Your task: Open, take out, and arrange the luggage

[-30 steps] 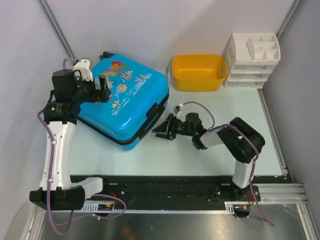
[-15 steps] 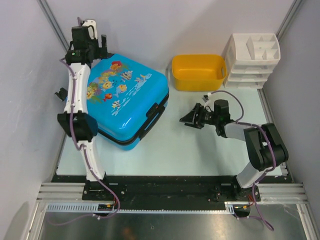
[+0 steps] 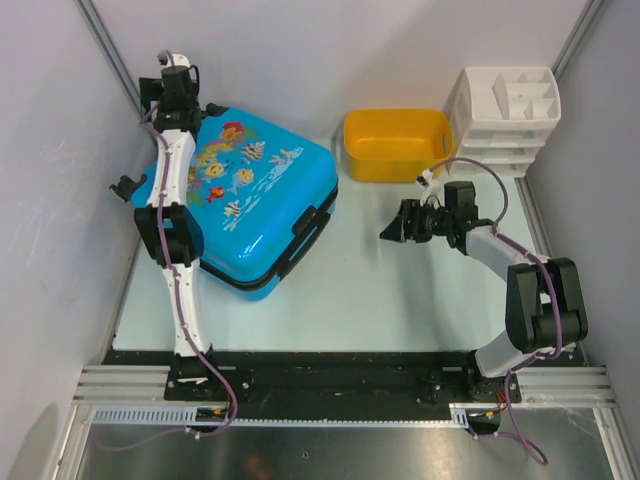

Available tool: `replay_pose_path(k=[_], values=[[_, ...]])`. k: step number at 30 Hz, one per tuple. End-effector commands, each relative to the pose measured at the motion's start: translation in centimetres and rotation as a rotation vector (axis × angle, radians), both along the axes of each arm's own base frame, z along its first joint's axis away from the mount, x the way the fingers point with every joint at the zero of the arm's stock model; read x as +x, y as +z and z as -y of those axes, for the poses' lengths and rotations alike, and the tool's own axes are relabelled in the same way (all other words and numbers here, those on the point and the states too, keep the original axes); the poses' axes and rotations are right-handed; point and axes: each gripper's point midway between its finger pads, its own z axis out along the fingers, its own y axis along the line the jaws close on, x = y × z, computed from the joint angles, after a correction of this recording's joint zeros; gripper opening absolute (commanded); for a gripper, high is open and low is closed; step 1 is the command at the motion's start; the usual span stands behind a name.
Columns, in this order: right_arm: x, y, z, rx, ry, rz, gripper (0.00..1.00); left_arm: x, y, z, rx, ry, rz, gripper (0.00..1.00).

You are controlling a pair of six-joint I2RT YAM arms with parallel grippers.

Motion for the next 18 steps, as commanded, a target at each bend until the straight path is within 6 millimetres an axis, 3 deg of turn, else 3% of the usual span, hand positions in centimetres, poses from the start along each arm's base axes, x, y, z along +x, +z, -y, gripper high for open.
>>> replay_pose_path(k=[1, 5, 9, 10, 12, 14, 15, 18], values=[[2.6, 2.5, 1.6, -0.133, 0.012, 0.196, 0.75, 1.3, -0.7, -0.9, 0.171, 0.046, -0.028, 0.98], [5.5, 4.1, 2.3, -0.179, -0.028, 0.292, 0.75, 2.0, -2.4, -0.8, 0.251, 0.054, -0.081, 0.98], [6.7, 4.9, 2.5, -0.19, -0.037, 0.33, 0.75, 2.6, -4.1, 0.0, 0.312, 0.023, -0.142, 0.98], [6.8, 5.0, 2.4, -0.191, -0.037, 0.333, 0.76, 3.2, -4.8, 2.1, 0.313, -0.024, -0.145, 0.98], [7.2, 5.4, 2.6, -0.207, -0.027, 0.375, 0.76, 3.7, -6.0, 3.9, 0.335, -0.082, -0.178, 0.98], [8.1, 6.2, 2.7, -0.214, -0.042, 0.427, 0.77, 4.3, -6.0, 4.8, 0.359, -0.09, -0.166, 0.98], [8.5, 6.5, 2.8, -0.22, -0.043, 0.449, 0.77, 4.7, -7.0, 5.3, 0.375, -0.1, -0.183, 0.98], [10.0, 8.2, 2.2, -0.209, -0.052, 0.554, 0.79, 5.3, -6.0, 5.8, 0.375, -0.12, -0.144, 1.0]])
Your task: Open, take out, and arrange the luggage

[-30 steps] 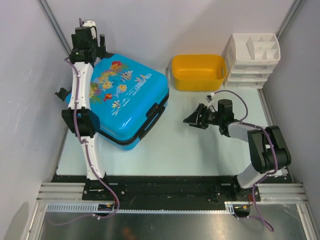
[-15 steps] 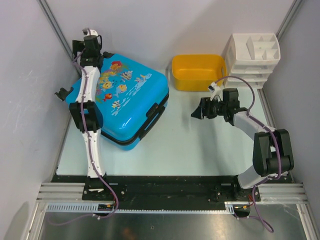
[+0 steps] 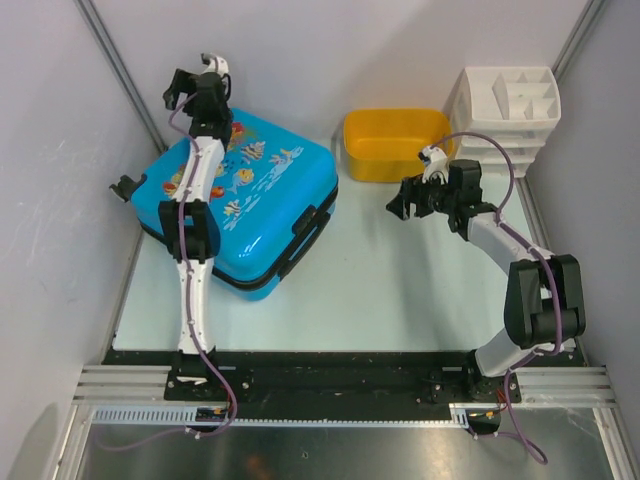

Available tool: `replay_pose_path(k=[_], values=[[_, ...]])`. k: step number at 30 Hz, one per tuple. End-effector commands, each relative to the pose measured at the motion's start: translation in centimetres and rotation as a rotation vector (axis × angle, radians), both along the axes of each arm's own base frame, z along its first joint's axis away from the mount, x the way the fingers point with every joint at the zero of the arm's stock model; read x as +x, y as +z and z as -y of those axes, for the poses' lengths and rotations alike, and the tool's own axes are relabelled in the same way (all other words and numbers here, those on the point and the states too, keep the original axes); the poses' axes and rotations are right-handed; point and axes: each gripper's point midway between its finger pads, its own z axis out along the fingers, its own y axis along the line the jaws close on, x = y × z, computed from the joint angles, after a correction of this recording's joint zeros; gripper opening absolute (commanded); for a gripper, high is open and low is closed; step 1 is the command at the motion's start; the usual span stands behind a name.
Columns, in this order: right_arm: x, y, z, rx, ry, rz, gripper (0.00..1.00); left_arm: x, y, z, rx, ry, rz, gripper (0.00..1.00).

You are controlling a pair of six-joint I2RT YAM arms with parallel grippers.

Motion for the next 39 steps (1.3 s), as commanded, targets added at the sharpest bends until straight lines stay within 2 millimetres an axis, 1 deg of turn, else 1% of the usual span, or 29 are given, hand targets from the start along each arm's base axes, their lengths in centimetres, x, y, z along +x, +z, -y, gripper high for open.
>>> replay_pose_path(k=[1, 2, 3, 4, 5, 6, 7, 8, 10, 12, 13, 14, 15, 16, 17, 18, 20, 21, 22, 23, 25, 28, 31, 32, 34, 35, 37, 38, 39], values=[[4.4, 5.1, -0.5, -0.003, -0.01, 0.277, 0.79, 1.6, -6.8, 3.6, 0.051, -0.132, -0.193, 0.99], [5.0, 4.8, -1.0, 0.0, -0.003, 0.281, 0.79, 1.6, -7.0, 4.2, 0.043, -0.165, -0.203, 1.0], [5.7, 6.0, -1.6, 0.01, 0.008, 0.311, 0.79, 1.5, -7.5, 4.9, 0.016, -0.201, -0.21, 1.0], [6.0, 6.5, -2.2, 0.029, 0.029, 0.325, 0.8, 0.6, -8.0, 5.7, -0.003, -0.247, -0.24, 1.0], [6.2, 6.9, -2.6, 0.042, 0.037, 0.335, 0.8, 0.6, -8.4, 7.1, -0.038, -0.332, -0.248, 1.0], [6.5, 6.5, -3.2, 0.054, 0.054, 0.33, 0.8, 0.3, -8.8, 8.1, -0.106, -0.391, -0.24, 1.0], [6.8, 7.4, -3.9, 0.077, 0.076, 0.357, 0.8, -1.2, -8.6, 9.3, -0.143, -0.459, -0.265, 1.0], [7.0, 7.7, -4.3, 0.084, 0.088, 0.368, 0.8, -1.5, -8.9, 11.6, -0.198, -0.587, -0.273, 1.0], [7.3, 8.1, -5.3, 0.124, 0.107, 0.352, 0.8, -3.6, -8.5, 13.7, -0.314, -0.703, -0.299, 1.0], [7.2, 8.2, -5.9, 0.136, 0.114, 0.344, 0.8, -4.4, -8.3, 15.7, -0.443, -0.785, -0.308, 1.0], [7.0, 8.2, -6.2, 0.139, 0.118, 0.339, 0.8, -4.9, -7.4, 16.2, -0.494, -0.799, -0.324, 1.0], [7.0, 8.2, -6.1, 0.146, 0.115, 0.33, 0.8, -4.7, -8.4, 16.1, -0.542, -0.78, -0.342, 1.0], [6.9, 8.0, -6.3, 0.15, 0.117, 0.321, 0.8, -5.1, -8.6, 15.7, -0.629, -0.755, -0.349, 1.0], [6.8, 8.0, -6.2, 0.158, 0.115, 0.309, 0.8, -4.8, -7.6, 15.5, -0.666, -0.762, -0.323, 0.99], [6.9, 7.9, -6.1, 0.16, 0.113, 0.302, 0.8, -4.7, -7.5, 15.5, -0.713, -0.763, -0.311, 0.99], [6.8, 8.0, -6.1, 0.16, 0.112, 0.302, 0.8, -4.6, -7.0, 13.8, -0.805, -0.74, -0.275, 0.99], [6.7, 8.0, -5.9, 0.159, 0.111, 0.296, 0.8, -4.2, -5.4, 12.4, -0.894, -0.701, -0.207, 0.98], [6.8, 8.0, -5.8, 0.157, 0.105, 0.296, 0.8, -4.0, -4.9, 10.7, -0.911, -0.667, -0.177, 0.98], [6.8, 8.1, -5.8, 0.156, 0.106, 0.3, 0.8, -3.8, -4.2, 9.8, -0.916, -0.643, -0.147, 0.98], [6.8, 8.1, -5.8, 0.154, 0.105, 0.302, 0.8, -3.7, -3.8, 8.9, -0.937, -0.606, -0.12, 0.97], [6.9, 8.2, -5.8, 0.153, 0.102, 0.308, 0.8, -3.3, -3.2, 6.0, -0.928, -0.508, -0.055, 0.97], [6.8, 8.0, -5.9, 0.152, 0.102, 0.302, 0.8, -3.0, -3.5, 3.8, -0.981, -0.463, -0.009, 0.97], [6.8, 7.6, -6.0, 0.145, 0.1, 0.292, 0.8, -2.7, -4.9, 3.6, -1.045, -0.506, -0.031, 0.95], [6.9, 7.7, -6.0, 0.144, 0.101, 0.294, 0.8, -2.7, -5.4, 4.8, -1.091, -0.56, -0.057, 0.95], [7.1, 7.5, -5.6, 0.135, 0.095, 0.289, 0.81, -2.3, -6.5, 5.9, -1.143, -0.628, -0.091, 0.95], [7.1, 7.6, -5.5, 0.133, 0.096, 0.29, 0.82, -2.4, -6.5, 7.1, -1.188, -0.688, -0.111, 0.94], [7.2, 7.4, -4.8, 0.125, 0.097, 0.286, 0.84, -2.2, -6.5, 8.3, -1.233, -0.741, -0.123, 0.93], [7.3, 7.3, -4.6, 0.121, 0.1, 0.285, 0.84, -2.0, -7.8, 9.2, -1.271, -0.75, -0.148, 0.94], [7.0, 7.1, -4.5, 0.122, 0.115, 0.276, 0.85, -2.4, -8.1, 10.2, -1.301, -0.796, -0.175, 0.93]])
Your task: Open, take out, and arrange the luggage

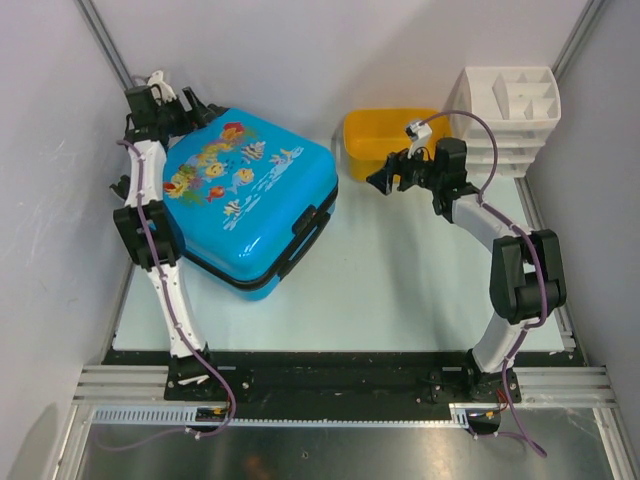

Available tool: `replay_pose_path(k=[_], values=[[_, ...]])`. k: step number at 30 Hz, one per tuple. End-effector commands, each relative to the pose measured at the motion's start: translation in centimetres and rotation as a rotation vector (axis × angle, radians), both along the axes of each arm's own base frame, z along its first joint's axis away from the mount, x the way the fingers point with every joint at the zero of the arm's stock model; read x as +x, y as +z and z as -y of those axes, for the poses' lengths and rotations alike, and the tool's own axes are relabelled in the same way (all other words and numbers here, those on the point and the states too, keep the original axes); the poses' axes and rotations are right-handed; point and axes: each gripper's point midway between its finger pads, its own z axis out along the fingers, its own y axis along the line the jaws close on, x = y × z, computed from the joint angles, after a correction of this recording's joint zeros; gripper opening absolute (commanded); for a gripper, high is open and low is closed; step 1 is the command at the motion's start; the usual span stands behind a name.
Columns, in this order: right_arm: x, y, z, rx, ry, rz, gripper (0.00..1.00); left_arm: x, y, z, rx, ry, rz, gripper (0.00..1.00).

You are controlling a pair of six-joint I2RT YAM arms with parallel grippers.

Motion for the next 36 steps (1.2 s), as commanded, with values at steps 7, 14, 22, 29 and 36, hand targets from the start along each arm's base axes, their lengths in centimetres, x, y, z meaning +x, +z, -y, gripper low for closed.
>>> replay_pose_path(k=[7, 14, 22, 29, 36], values=[[-0.1, 2.1, 2.3, 0.008, 0.157, 0.098, 0.88, -5.2, -6.7, 11.7, -0.348, -0.425, -0.249, 0.87], [0.1, 1.3, 2.3, 0.005, 0.203, 0.091, 0.87, -12.2, -8.3, 17.4, -0.326, -0.604, -0.342, 0.82], [-0.1, -0.9, 1.3, -0.031, 0.233, 0.072, 0.85, -18.7, -8.8, 22.3, -0.214, -0.79, -0.389, 0.75], [-1.5, -3.3, 1.4, -0.101, 0.271, 0.02, 0.82, -13.0, 2.3, 18.5, 0.022, -0.58, -0.119, 0.91], [-2.9, -5.0, -0.4, -0.155, 0.309, -0.016, 0.81, -16.6, 15.2, 6.6, 0.095, -0.112, 0.052, 0.96]])
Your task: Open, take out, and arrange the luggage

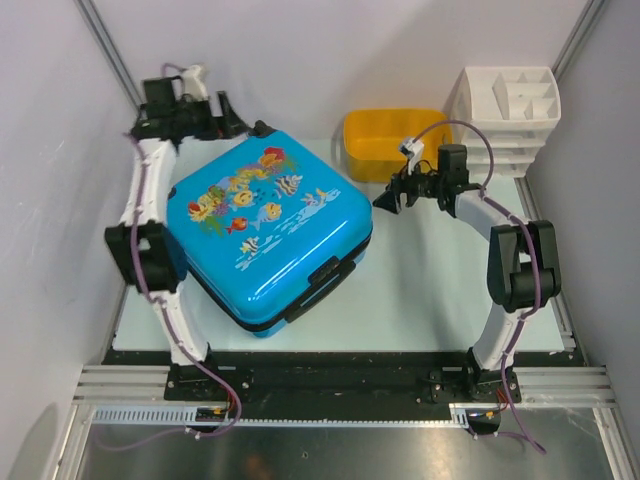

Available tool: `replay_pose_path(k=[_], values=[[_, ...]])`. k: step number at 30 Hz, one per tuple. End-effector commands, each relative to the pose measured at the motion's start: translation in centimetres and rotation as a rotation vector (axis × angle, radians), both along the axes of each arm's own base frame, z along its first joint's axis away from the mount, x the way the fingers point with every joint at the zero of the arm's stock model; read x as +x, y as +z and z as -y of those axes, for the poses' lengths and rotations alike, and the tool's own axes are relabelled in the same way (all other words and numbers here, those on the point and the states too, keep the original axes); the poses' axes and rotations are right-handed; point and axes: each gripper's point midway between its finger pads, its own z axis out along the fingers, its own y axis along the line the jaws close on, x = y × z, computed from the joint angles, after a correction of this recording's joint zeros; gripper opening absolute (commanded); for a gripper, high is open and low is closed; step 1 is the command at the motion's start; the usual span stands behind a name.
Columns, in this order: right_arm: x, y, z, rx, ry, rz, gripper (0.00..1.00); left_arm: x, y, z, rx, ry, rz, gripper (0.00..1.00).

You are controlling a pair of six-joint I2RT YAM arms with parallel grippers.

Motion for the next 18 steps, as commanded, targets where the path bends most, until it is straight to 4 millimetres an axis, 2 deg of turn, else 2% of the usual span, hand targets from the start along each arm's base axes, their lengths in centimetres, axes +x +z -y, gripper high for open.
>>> replay_pose_path(k=[1, 2, 3, 4, 5, 6, 7, 8, 9, 10, 11, 12, 13, 14, 15, 17, 18], values=[[-0.6, 0.2, -2.1, -0.039, 0.06, 0.035, 0.81, -7.3, 9.9, -8.5, 0.065, 0.349, 0.119, 0.96], [-0.9, 0.0, -2.6, -0.042, 0.071, 0.032, 0.81, -8.8, 9.8, -10.1, 0.063, 0.403, 0.105, 0.95], [-1.4, -0.1, -3.6, -0.043, 0.095, 0.032, 0.81, -10.2, 6.3, -11.2, 0.059, 0.452, 0.013, 0.95], [-1.7, -0.2, -4.0, -0.047, 0.108, 0.031, 0.81, -13.2, 8.3, -11.8, 0.045, 0.523, 0.047, 0.95], [-2.3, -0.3, -4.4, -0.047, 0.125, 0.02, 0.81, -15.0, 7.1, -13.7, 0.038, 0.589, 0.015, 0.95], [-2.9, -0.3, -5.2, -0.049, 0.152, 0.022, 0.81, -17.0, 3.8, -14.2, 0.024, 0.625, -0.067, 0.95], [-3.5, -0.5, -5.6, -0.056, 0.176, 0.025, 0.81, -19.9, 4.4, -15.4, -0.009, 0.703, -0.059, 0.96], [-4.4, -0.8, -5.8, -0.067, 0.197, 0.005, 0.81, -21.4, 3.5, -15.2, -0.044, 0.707, -0.081, 0.97], [-5.2, -0.7, -6.4, -0.075, 0.219, 0.009, 0.81, -23.0, 0.6, -15.3, -0.074, 0.73, -0.155, 0.97], [-5.8, -1.0, -6.6, -0.082, 0.233, -0.002, 0.81, -24.5, -0.2, -16.0, -0.124, 0.774, -0.189, 0.98], [-6.6, -1.3, -6.7, -0.089, 0.252, -0.019, 0.81, -25.8, 0.0, -15.0, -0.169, 0.75, -0.182, 0.97], [-7.2, -1.4, -6.8, -0.091, 0.262, -0.032, 0.81, -26.6, -1.3, -14.5, -0.21, 0.738, -0.216, 0.98], [-8.1, -1.1, -7.3, -0.093, 0.283, -0.029, 0.81, -27.0, -1.5, -14.5, -0.229, 0.739, -0.215, 0.98], [-8.8, -1.6, -7.2, -0.1, 0.288, -0.051, 0.81, -27.4, -1.1, -13.5, -0.251, 0.701, -0.202, 1.0], [-9.4, -1.6, -7.3, -0.099, 0.298, -0.058, 0.81, -27.8, -2.2, -12.5, -0.29, 0.676, -0.236, 1.0], [-10.9, -1.8, -7.5, -0.101, 0.32, -0.079, 0.81, -28.1, -2.6, -11.1, -0.341, 0.611, -0.252, 1.0], [-11.2, -1.9, -7.5, -0.102, 0.323, -0.083, 0.81, -28.2, -3.5, -10.4, -0.375, 0.577, -0.284, 1.0]])
